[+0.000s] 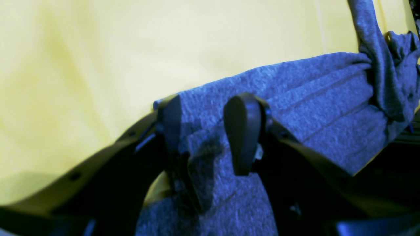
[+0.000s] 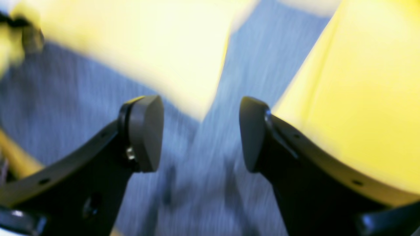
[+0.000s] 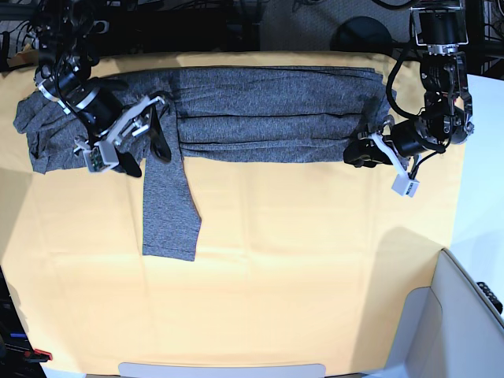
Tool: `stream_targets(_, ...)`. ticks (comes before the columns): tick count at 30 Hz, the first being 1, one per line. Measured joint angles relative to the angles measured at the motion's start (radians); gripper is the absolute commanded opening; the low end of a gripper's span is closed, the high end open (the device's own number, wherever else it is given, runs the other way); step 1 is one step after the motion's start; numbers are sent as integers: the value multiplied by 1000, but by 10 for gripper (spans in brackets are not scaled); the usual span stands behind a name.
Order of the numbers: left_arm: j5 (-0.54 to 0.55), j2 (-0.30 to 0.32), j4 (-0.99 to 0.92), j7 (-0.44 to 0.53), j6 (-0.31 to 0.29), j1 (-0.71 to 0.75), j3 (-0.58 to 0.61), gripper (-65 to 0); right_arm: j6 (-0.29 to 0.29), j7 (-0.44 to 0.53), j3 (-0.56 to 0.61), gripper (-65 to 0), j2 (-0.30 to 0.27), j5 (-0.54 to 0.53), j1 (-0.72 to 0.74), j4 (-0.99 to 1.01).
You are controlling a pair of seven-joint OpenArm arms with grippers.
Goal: Fold the T-shirt properly
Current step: 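Grasp the sleeve cuff with the right gripper and lift it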
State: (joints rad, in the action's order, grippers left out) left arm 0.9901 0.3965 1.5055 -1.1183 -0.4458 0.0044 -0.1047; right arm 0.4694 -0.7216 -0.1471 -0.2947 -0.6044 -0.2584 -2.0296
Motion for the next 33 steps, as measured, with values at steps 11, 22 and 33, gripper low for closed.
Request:
stream_targets(11,2,0,0,-3,-1,-2,5,-403,-277,15,-64,-287,148,-1,394,511)
stream_targets(22,0,0,0,-3,0,1,5,-403,-340,144,-56,-287,156,-7,517,839)
stream_targets(33,-1,0,0,-3,0,1,5,-403,-340,174,-56,-287,232,-2,561,901)
